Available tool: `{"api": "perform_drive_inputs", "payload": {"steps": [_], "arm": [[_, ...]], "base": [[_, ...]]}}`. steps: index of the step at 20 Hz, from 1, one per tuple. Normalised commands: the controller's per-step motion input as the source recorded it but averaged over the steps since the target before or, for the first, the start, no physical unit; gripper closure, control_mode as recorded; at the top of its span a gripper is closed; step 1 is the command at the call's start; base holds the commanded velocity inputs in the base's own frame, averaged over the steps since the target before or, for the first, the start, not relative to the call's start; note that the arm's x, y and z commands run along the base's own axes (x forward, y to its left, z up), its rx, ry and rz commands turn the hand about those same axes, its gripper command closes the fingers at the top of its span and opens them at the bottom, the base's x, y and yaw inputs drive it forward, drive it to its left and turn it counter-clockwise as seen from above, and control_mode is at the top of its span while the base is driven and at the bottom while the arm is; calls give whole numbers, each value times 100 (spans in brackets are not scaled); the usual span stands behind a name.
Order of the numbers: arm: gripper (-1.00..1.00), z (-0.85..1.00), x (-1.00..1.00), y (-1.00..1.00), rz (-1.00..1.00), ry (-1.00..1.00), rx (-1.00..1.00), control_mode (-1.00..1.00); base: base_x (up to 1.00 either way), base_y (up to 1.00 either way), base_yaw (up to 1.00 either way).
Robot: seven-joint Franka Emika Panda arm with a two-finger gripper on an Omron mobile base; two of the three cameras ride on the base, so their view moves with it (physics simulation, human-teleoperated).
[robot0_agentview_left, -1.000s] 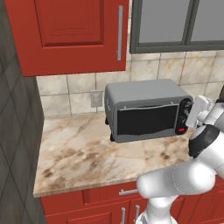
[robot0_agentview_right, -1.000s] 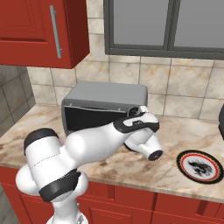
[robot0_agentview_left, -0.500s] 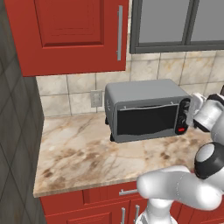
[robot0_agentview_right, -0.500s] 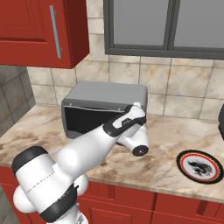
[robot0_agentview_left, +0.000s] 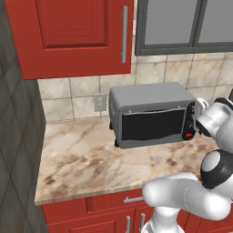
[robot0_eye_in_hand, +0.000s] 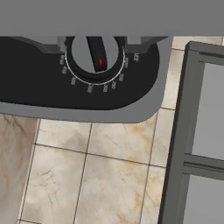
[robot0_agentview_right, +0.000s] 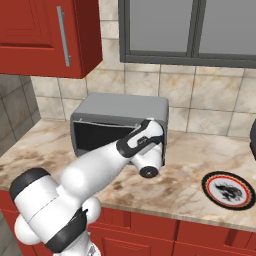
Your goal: Pull the toaster oven rack outwards. Pick up the baguette from the plate and place it on the toaster oven rack. Close the toaster oven door fully and set the temperature to the lowest setting.
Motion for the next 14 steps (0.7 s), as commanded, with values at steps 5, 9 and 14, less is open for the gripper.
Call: {"api": "perform_drive_inputs", "payload": {"steps": [5, 9, 14], "arm": [[100, 0, 0, 0, 0, -12, -2, -100], [100, 0, 0, 0, 0, -11, -7, -100], [100, 5, 0, 0, 1, -8, -13, -100]], "base": [[0, 0, 0], [0, 0, 0], [0, 0, 0]]}}
